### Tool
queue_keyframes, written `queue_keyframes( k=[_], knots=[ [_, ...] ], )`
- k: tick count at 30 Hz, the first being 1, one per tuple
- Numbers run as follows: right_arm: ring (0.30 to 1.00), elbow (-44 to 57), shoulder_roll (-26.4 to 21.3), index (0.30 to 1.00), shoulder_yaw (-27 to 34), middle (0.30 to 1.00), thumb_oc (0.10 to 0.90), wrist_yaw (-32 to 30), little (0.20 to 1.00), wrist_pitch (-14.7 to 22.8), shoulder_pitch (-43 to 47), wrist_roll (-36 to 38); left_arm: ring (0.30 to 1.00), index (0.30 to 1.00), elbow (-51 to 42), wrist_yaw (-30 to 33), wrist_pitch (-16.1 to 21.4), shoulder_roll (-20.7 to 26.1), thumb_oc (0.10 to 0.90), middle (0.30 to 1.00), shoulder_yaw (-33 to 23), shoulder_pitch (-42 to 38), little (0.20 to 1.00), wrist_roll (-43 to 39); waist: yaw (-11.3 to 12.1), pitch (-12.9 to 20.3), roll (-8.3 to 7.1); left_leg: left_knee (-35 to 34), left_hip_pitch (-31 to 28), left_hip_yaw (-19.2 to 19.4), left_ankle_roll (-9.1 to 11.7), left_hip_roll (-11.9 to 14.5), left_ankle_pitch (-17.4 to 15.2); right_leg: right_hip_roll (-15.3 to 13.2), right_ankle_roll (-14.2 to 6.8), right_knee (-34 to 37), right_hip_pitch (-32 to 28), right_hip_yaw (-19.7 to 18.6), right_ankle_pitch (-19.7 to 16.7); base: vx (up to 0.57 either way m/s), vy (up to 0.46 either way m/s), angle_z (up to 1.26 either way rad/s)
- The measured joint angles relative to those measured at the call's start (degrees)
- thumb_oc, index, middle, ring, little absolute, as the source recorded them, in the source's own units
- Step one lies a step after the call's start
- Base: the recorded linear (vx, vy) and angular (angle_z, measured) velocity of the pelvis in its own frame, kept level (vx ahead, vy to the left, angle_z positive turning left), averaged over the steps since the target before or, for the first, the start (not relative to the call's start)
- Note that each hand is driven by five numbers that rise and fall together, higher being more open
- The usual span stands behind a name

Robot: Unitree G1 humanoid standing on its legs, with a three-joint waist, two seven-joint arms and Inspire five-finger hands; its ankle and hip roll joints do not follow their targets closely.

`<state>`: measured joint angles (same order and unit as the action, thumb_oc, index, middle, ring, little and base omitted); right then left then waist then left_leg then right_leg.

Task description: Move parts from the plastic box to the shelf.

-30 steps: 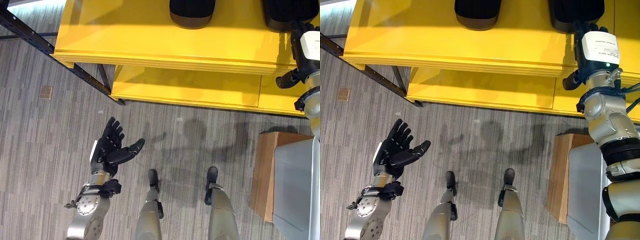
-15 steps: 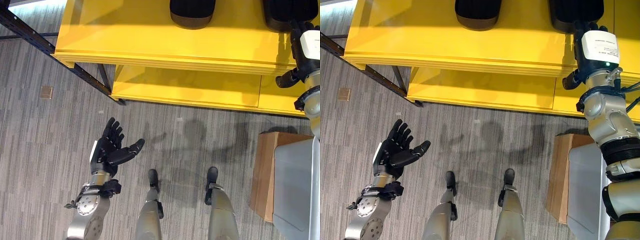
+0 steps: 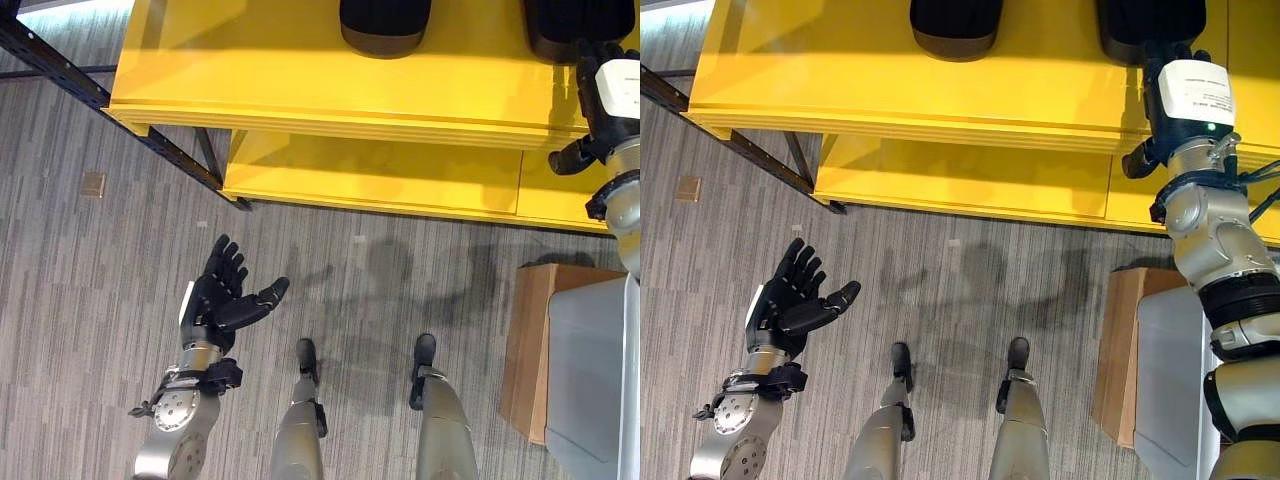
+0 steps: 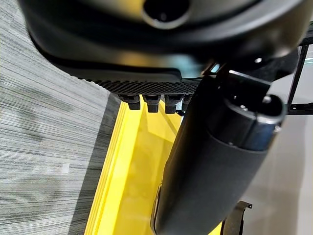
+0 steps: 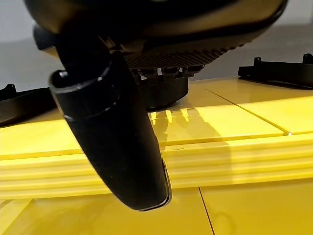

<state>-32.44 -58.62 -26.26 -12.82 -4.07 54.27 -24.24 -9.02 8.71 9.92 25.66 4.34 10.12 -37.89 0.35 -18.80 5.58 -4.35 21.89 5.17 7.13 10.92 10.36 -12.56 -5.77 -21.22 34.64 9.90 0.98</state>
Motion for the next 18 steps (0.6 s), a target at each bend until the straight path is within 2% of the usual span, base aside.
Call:
queue_keyframes(
  k=[18],
  knots=[
    [1.0,0.0,1.49,1.0,-0.01,1.0,0.9,0.0,1.0,-0.04,0.3,0.0,1.0,1.0,0.01,0.92,0.21,0.0,0.9,1.0,-0.04,0.01,1.0,-0.02,0.13,0.0,0.0,0.0,0.03,-0.05,0.02,0.0,0.02,-0.01,0.0,-0.06,0.01,0.03,0.0,0.0,0.0,0.0]
  ],
)
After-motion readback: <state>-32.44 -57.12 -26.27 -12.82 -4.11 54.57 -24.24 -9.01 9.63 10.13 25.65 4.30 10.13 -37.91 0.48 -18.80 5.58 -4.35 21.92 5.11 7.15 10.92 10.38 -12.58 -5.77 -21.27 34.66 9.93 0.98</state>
